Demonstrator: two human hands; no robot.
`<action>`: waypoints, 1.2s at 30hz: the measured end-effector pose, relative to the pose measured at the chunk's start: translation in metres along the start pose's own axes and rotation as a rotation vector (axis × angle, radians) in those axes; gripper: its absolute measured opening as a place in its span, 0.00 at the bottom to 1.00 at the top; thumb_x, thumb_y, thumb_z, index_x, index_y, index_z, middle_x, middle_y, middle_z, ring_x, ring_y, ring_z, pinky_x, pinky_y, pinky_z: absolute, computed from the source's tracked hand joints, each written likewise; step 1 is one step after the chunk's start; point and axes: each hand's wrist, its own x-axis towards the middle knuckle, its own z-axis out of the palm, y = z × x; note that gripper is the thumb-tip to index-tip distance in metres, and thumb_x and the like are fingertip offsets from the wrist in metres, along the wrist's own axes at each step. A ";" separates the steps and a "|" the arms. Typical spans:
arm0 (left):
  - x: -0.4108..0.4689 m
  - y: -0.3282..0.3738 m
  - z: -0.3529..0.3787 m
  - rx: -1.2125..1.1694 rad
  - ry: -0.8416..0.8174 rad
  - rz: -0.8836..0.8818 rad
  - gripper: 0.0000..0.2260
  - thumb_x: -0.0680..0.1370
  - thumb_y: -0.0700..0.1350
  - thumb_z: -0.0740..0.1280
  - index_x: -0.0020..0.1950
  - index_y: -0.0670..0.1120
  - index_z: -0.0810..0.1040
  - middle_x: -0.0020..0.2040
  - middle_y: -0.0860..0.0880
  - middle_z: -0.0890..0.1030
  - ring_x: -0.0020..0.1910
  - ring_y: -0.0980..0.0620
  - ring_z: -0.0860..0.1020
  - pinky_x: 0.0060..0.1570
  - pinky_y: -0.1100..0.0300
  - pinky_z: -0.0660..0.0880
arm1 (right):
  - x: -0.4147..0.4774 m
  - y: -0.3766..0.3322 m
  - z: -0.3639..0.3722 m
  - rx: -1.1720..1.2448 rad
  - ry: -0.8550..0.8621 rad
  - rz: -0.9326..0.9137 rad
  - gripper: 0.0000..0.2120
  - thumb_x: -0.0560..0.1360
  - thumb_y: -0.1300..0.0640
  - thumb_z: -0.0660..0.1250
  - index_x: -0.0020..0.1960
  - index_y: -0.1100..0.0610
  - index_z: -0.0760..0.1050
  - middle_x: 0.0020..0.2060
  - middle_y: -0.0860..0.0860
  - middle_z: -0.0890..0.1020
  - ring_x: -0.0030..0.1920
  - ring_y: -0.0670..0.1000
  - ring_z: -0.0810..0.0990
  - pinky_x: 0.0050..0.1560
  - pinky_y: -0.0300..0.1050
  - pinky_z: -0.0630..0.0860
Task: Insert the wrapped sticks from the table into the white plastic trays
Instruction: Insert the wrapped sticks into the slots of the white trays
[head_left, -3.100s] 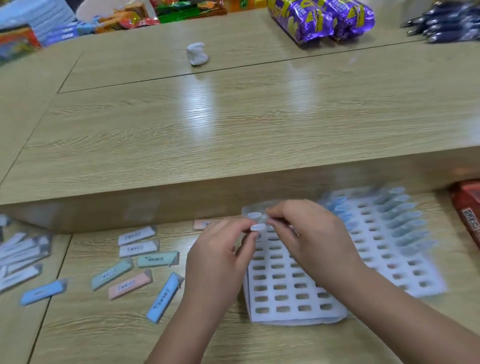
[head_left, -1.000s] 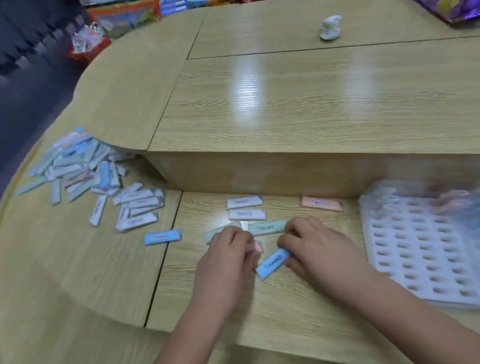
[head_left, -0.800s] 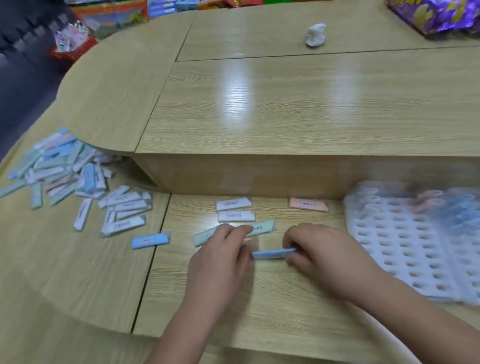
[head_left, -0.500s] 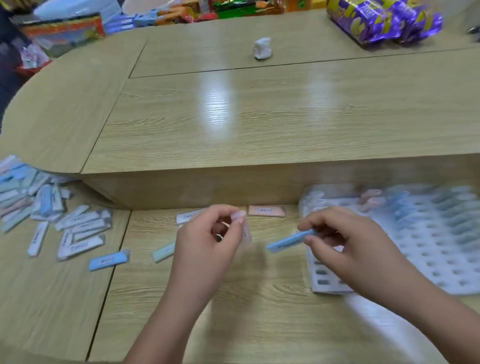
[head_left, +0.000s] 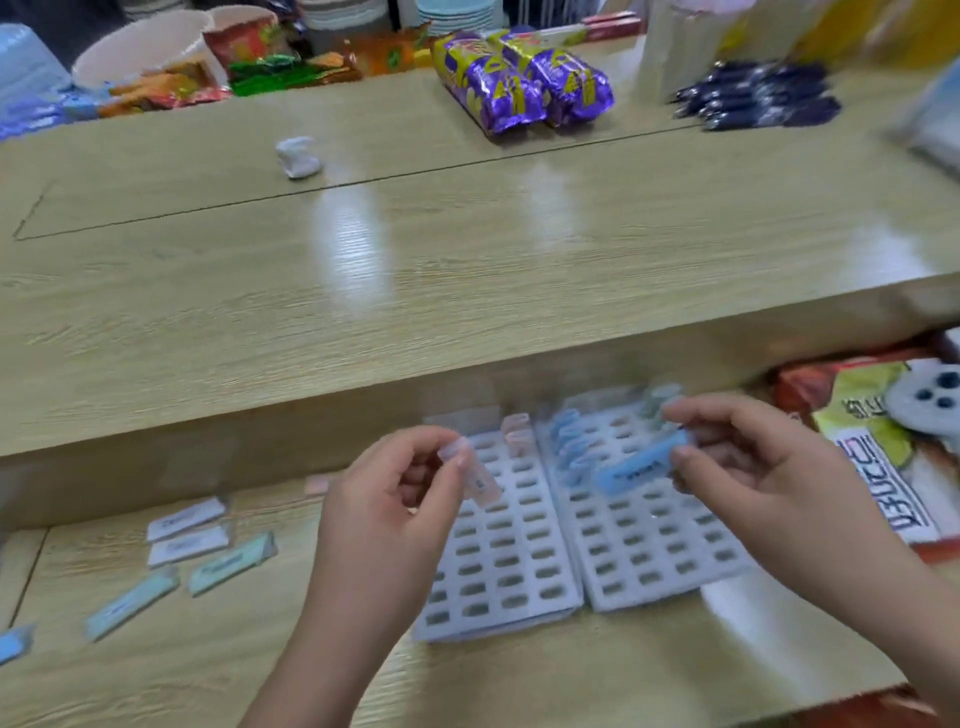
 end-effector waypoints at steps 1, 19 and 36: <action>0.001 0.002 0.006 -0.007 0.001 -0.005 0.06 0.77 0.50 0.70 0.47 0.63 0.81 0.42 0.58 0.83 0.40 0.58 0.81 0.35 0.70 0.74 | 0.000 0.005 -0.006 0.012 0.004 0.010 0.17 0.73 0.62 0.72 0.52 0.40 0.80 0.42 0.47 0.82 0.40 0.49 0.84 0.42 0.44 0.82; 0.010 -0.027 0.062 0.438 0.026 0.344 0.08 0.78 0.44 0.68 0.56 0.50 0.83 0.53 0.63 0.81 0.50 0.66 0.78 0.47 0.71 0.75 | 0.008 0.029 -0.007 -0.251 -0.031 -0.252 0.08 0.73 0.57 0.73 0.50 0.48 0.80 0.45 0.37 0.80 0.44 0.39 0.82 0.42 0.31 0.78; 0.004 -0.036 0.060 0.648 0.007 0.374 0.17 0.72 0.33 0.73 0.59 0.45 0.83 0.51 0.49 0.82 0.45 0.49 0.80 0.31 0.53 0.78 | 0.004 0.047 0.031 -0.767 -0.176 -0.667 0.27 0.61 0.68 0.79 0.58 0.54 0.83 0.48 0.52 0.82 0.41 0.53 0.81 0.25 0.43 0.74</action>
